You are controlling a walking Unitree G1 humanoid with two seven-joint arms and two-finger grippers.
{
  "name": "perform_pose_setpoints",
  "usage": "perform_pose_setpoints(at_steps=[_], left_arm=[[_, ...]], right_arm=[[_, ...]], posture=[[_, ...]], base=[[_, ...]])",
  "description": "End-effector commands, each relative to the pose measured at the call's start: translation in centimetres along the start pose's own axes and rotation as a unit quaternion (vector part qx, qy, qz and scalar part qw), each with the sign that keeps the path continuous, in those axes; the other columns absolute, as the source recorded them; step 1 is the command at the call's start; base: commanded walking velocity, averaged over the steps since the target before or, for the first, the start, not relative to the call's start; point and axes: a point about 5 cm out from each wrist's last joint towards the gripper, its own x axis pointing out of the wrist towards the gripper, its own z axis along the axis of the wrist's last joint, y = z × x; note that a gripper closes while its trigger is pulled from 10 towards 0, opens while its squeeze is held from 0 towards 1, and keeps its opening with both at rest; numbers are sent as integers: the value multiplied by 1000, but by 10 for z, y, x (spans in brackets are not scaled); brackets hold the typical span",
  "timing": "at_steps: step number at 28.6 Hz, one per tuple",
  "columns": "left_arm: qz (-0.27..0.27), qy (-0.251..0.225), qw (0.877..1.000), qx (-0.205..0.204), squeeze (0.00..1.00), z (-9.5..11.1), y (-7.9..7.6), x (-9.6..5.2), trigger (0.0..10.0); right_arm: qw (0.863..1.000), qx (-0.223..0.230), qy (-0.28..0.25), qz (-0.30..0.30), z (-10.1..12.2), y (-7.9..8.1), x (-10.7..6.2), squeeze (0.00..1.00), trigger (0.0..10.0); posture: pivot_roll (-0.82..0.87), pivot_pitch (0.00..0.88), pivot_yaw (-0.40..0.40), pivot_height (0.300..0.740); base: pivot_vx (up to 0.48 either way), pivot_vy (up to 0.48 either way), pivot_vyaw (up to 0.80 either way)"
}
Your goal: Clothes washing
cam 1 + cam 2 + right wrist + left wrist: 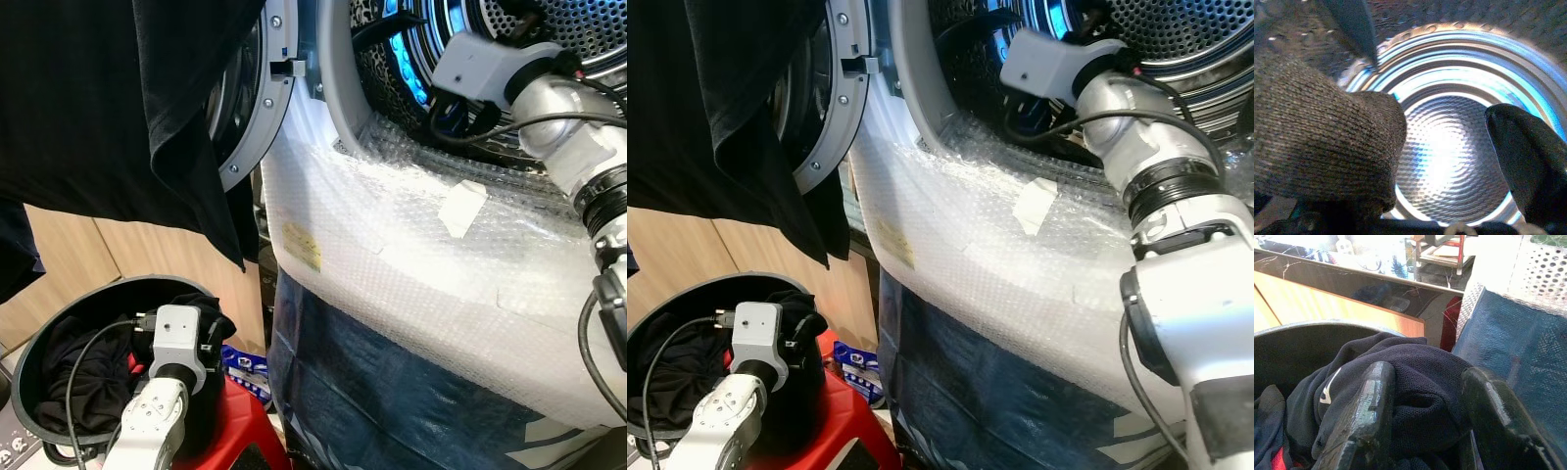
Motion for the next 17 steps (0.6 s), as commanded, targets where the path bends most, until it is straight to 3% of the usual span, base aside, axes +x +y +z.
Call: perform_pose_setpoints(at_steps=[1,4,17], left_arm=[[-12,10,1000,4,0,-2,-4,-2,10000],[-18,12,1000,5,0,-3,-5,-2,10000],[-30,17,999,8,0,-4,-6,-5,10000]], right_arm=[[1000,-1,-14,17,0,-5,-2,0,10000],[999,-29,-8,44,-11,-6,-6,0,10000],[991,-62,-7,118,-43,-10,-26,0,10000]], posture=[[20,0,-19,740],[13,0,-14,740],[12,0,-10,740]], base=[[0,0,0],[0,0,0],[0,0,0]])
